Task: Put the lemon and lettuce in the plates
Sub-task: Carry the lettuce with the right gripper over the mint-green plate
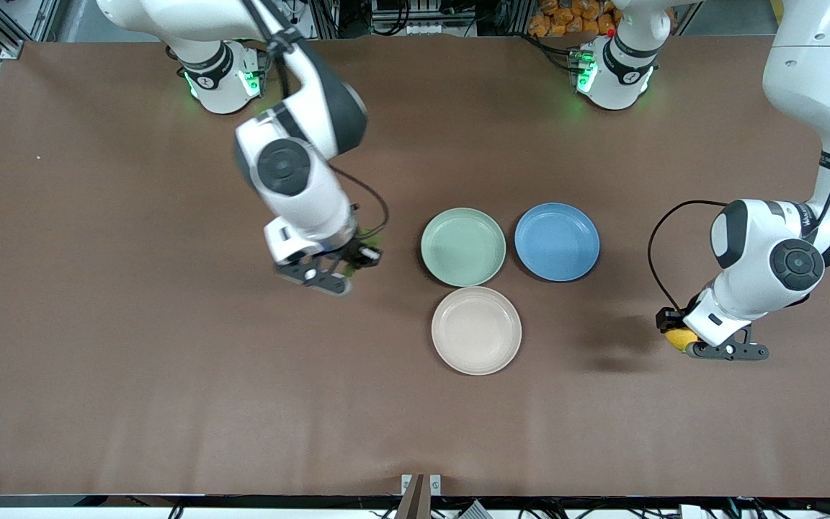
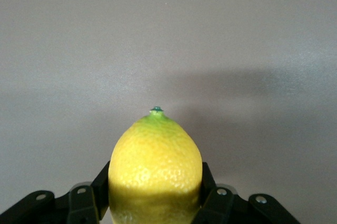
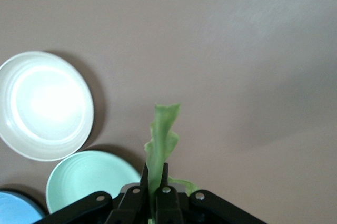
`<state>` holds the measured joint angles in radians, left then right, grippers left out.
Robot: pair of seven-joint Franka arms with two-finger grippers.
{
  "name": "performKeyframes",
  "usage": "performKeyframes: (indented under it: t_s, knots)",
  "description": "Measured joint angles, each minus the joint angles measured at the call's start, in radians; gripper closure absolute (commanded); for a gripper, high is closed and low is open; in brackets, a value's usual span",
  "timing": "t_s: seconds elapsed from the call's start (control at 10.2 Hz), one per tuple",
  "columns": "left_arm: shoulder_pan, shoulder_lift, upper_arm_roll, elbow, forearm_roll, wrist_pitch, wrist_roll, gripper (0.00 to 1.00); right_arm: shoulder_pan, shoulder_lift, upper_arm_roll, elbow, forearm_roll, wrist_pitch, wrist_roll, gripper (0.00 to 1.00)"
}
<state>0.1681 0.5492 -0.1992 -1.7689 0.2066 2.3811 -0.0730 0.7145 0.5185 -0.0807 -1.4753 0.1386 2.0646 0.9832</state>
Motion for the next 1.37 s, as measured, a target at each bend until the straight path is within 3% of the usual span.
performKeyframes:
  t_s: [0.49,0.59,0.69,0.78,0.88,1.37]
  knots:
    - [-0.008,0.0,-0.005,0.0,0.0,0.0,-0.042,1.0,0.234,0.16,-0.001,-0.001,-0.002,0.298,0.323,1.0]
    - [-0.012,0.001,-0.006,0.0,0.0,0.0,-0.05,1.0,0.258,0.184,-0.002,-0.001,-0.003,0.331,0.347,0.96]
    - [-0.018,0.002,-0.007,0.0,0.0,-0.001,-0.057,1.0,0.272,0.2,-0.003,-0.001,-0.007,0.342,0.353,0.41]
    - [-0.022,0.002,-0.007,0.0,0.0,-0.001,-0.067,1.0,0.276,0.209,-0.003,0.0,-0.017,0.344,0.354,0.09]
    - [-0.023,0.004,-0.007,0.0,-0.001,-0.001,-0.073,1.0,0.276,0.214,-0.005,0.0,-0.025,0.344,0.354,0.0]
    - [-0.123,0.019,-0.012,0.011,-0.035,0.0,-0.243,1.0,0.265,0.208,-0.03,0.057,-0.027,0.31,0.354,0.0]
